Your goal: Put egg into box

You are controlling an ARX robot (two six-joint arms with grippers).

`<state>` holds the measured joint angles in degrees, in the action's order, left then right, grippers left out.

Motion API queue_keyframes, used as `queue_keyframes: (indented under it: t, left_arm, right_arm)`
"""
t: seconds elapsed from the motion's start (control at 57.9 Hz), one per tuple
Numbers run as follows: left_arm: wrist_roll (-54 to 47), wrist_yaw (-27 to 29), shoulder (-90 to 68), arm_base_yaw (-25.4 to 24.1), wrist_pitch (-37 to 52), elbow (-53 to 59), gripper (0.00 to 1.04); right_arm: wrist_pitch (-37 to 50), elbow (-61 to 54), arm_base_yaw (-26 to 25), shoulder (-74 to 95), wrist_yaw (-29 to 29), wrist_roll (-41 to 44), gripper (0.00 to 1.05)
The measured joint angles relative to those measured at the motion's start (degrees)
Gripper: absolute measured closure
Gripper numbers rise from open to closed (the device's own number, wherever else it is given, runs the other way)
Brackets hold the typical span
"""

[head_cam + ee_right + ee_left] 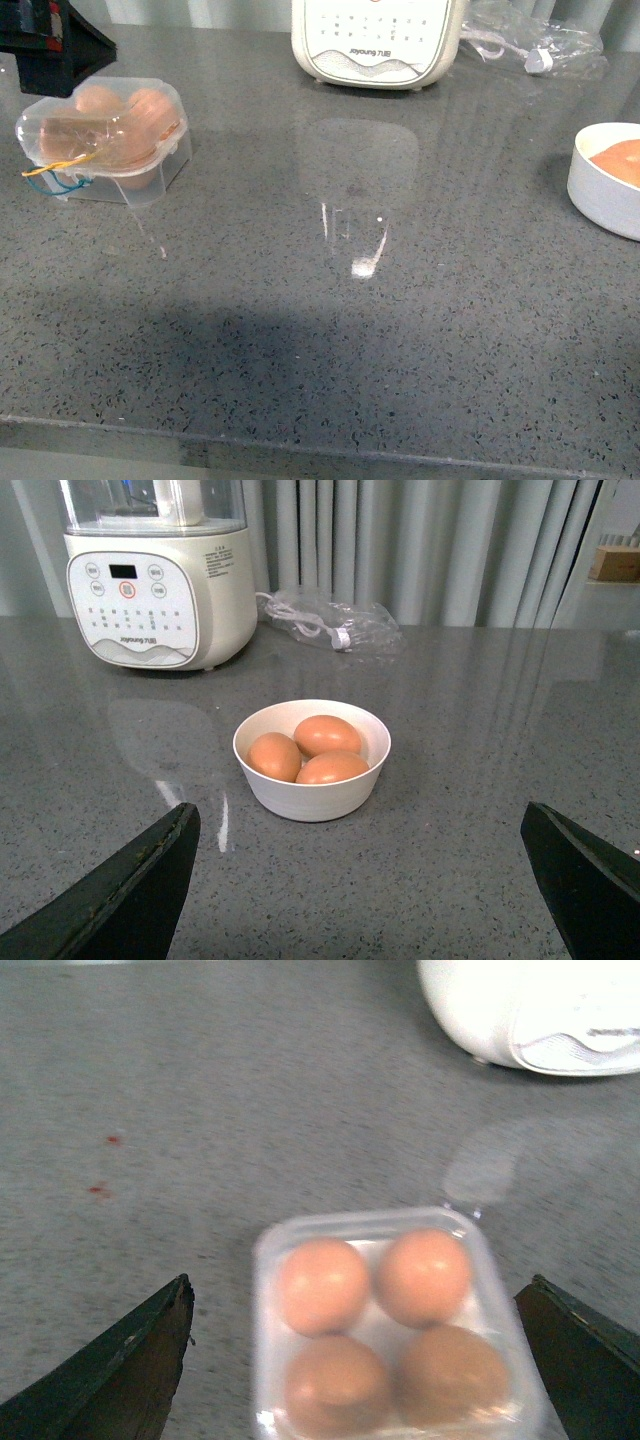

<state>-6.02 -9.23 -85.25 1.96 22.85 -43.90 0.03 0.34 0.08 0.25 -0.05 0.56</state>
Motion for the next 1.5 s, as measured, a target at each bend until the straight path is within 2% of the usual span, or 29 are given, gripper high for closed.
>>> queue_keyframes:
  t: [0.104,0.276,0.431,0.69,0.828,0.984,1.312,1.501]
  left_arm:
    - [-0.2,0.0,1.4,1.6,-1.3,0.7,0.07]
    - [0.3,0.2,3.4,1.3,-2.3,0.7,0.07]
    - [0.5,1.4,7.5,-0.2,-2.4,1.5,0.07]
    - [0.5,0.4,17.0,-4.1,-1.5,5.9,0.07]
    - [1.2,-3.0,26.3,-10.4,-5.4,10.3,0.07]
    - [-0.3,-6.2,32.9,-14.8,-6.6,14.2,0.07]
    - [-5.1,-15.3,36.5,-29.3,-8.9,18.8,0.07]
    - [-7.1,-18.6,37.5,-34.2,-9.5,19.2,0.07]
  right_arm:
    - [0.0,0.0,0.0,0.0,0.0,0.0,0.07]
    - [0.0,0.0,0.0,0.0,0.0,0.0,0.07]
    - [0.0,0.0,0.0,0.0,0.0,0.0,0.07]
    - [0.0,0.0,0.0,0.0,0.0,0.0,0.07]
    - [0.0,0.0,0.0,0.0,0.0,0.0,0.07]
    - [0.0,0.0,0.0,0.0,0.0,0.0,0.07]
    - [0.0,0.0,0.0,0.0,0.0,0.0,0.07]
    - [0.0,0.0,0.0,0.0,0.0,0.0,0.07]
